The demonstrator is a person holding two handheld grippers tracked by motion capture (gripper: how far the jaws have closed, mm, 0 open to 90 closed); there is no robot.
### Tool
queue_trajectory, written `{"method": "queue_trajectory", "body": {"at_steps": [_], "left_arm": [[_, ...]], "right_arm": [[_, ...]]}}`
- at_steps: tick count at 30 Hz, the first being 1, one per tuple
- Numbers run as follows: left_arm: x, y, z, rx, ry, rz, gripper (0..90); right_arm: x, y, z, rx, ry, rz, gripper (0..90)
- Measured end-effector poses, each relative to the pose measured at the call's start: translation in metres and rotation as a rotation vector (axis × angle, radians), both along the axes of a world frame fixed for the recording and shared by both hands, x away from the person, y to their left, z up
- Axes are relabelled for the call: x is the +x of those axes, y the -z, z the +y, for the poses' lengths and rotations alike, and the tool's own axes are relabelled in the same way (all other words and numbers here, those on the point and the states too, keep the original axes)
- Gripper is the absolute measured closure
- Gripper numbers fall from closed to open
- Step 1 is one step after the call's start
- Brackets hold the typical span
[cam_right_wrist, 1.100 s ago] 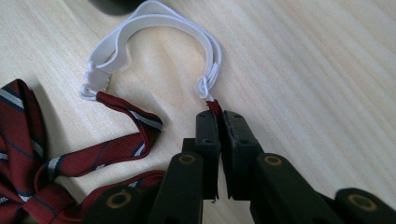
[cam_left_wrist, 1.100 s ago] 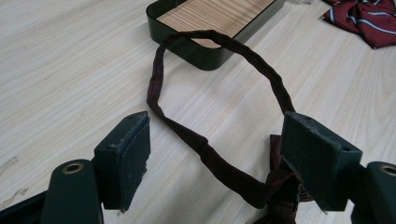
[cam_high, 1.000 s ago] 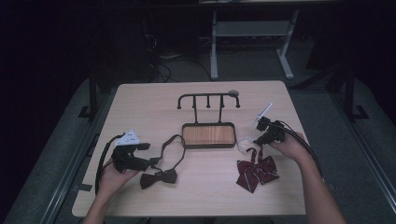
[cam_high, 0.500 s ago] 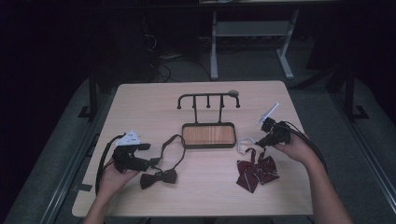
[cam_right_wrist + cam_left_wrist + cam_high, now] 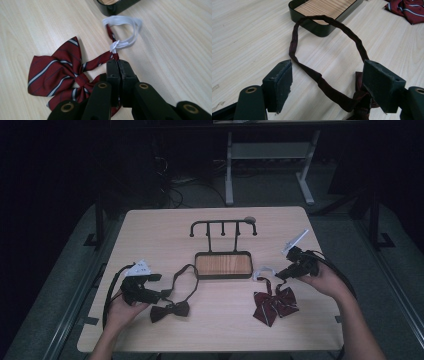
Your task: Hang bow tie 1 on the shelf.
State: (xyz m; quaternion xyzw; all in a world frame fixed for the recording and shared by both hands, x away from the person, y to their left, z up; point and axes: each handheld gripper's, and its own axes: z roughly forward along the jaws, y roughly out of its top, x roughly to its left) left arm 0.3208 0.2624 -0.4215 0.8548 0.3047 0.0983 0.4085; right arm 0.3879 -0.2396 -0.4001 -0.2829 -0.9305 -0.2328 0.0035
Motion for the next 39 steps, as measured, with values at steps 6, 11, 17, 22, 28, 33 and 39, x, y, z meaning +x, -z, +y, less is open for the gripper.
{"method": "queue_trajectory", "body": {"at_steps": [6,11,17,22,28,33,39], "left_arm": [[0.000,0.000,-0.001,0.002,0.000,0.004,24.5],[0.000,0.000,0.000,-0.002,-0.001,0.001,24.5],[0.000,0.000,0.000,0.001,0.001,0.002,24.5],[0.000,0.000,0.000,0.002,0.003,0.001,24.5],[0.000,0.000,0.000,-0.002,0.002,0.002,24.5],[0.000,0.000,0.000,-0.001,0.005,-0.003,24.5],[0.001,0.000,0.001,0.003,0.008,-0.004,24.5]], "right_arm": [[-0.005,-0.010,0.000,0.010,-0.029,-0.009,87.6],[-0.009,-0.021,0.002,0.020,-0.055,-0.023,87.6],[-0.012,-0.031,0.005,0.018,-0.072,-0.030,87.6],[-0.015,-0.041,0.007,0.018,-0.093,-0.037,87.6],[-0.017,-0.054,0.006,0.036,-0.099,-0.063,87.7],[-0.019,-0.064,0.008,0.035,-0.107,-0.078,87.7],[-0.020,-0.076,0.011,0.034,-0.121,-0.091,87.7]]}}
